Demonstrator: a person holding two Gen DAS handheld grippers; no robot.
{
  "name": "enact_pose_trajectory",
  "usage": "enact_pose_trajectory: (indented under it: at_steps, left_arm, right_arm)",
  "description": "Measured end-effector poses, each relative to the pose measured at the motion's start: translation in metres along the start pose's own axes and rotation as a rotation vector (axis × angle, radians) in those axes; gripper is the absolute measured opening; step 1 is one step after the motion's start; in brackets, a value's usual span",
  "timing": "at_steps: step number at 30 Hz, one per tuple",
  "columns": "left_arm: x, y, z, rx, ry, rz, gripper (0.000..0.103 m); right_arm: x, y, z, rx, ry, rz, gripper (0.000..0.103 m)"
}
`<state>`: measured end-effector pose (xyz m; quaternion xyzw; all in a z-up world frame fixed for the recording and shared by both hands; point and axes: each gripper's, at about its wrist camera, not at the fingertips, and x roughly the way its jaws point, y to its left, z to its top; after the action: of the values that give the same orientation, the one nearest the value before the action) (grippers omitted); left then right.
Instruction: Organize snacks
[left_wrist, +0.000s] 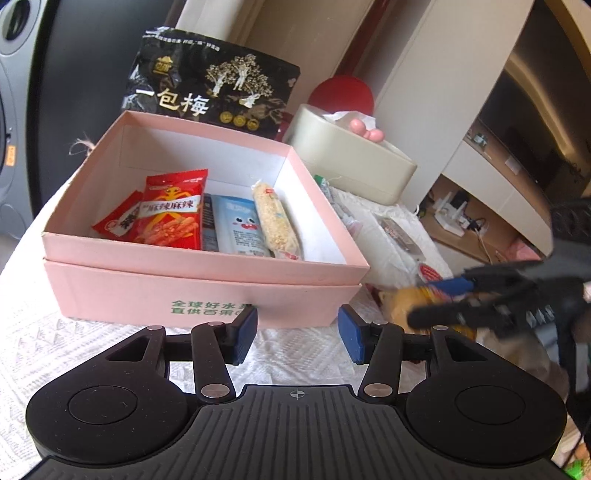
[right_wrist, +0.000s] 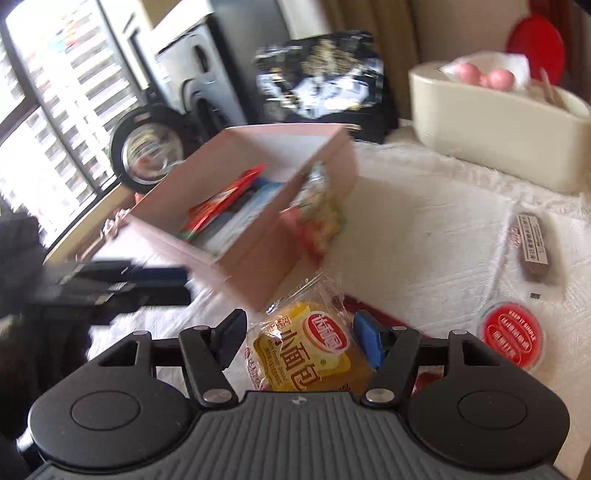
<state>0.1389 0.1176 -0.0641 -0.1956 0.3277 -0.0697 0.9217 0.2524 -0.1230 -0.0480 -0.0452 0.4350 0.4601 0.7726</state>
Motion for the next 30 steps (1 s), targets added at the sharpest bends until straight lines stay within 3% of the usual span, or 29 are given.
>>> enact_pose_trajectory:
  at_steps: [3, 7, 10, 13, 15, 18, 19, 22, 25, 27, 29, 30]
  left_arm:
    - [0.005, -0.001, 0.003, -0.014, -0.002, 0.0, 0.054]
    - [0.002, -0.008, 0.002, 0.001, -0.018, 0.01, 0.054]
    - [-0.003, -0.012, -0.001, 0.012, -0.012, 0.008, 0.054]
    - [-0.005, -0.014, -0.004, 0.019, 0.007, 0.003, 0.054]
    - [-0.007, -0.016, -0.005, 0.031, 0.016, -0.005, 0.054]
    - [-0.012, -0.015, -0.006, 0.031, 0.025, -0.023, 0.054]
    - [-0.012, -0.015, -0.006, 0.025, 0.028, -0.025, 0.054]
    - [-0.011, -0.017, -0.008, 0.007, 0.031, -0.054, 0.054]
    - [-0.009, -0.024, -0.009, 0.006, 0.045, -0.094, 0.054]
    - [-0.009, -0.03, -0.011, 0.025, 0.059, -0.101, 0.054]
    - [-0.011, -0.033, -0.014, 0.038, 0.07, -0.096, 0.054]
    - [-0.013, -0.034, -0.015, 0.042, 0.076, -0.091, 0.054]
  right_arm:
    - [-0.017, 0.012, -0.003, -0.04, -0.03, 0.001, 0.071]
    - [-0.028, -0.007, 0.012, 0.04, -0.133, -0.143, 0.074]
    - [-0.022, -0.032, 0.028, 0.198, -0.168, -0.046, 0.073]
    - [-0.006, -0.04, 0.042, 0.307, -0.2, 0.046, 0.06]
    - [0.003, -0.039, 0.053, 0.296, -0.215, -0.045, 0.052]
    - [0.002, -0.055, 0.067, 0.19, -0.291, -0.327, 0.052]
    - [0.006, -0.072, 0.071, 0.172, -0.269, -0.388, 0.052]
    - [0.016, -0.13, 0.071, 0.277, -0.17, -0.458, 0.053]
    - [0.023, -0.169, 0.057, 0.386, -0.1, -0.423, 0.056]
    - [0.025, -0.173, 0.048, 0.394, -0.112, -0.402, 0.059]
    - [0.027, -0.165, 0.045, 0.339, -0.108, -0.435, 0.057]
    - [0.029, -0.156, 0.043, 0.3, -0.097, -0.459, 0.049]
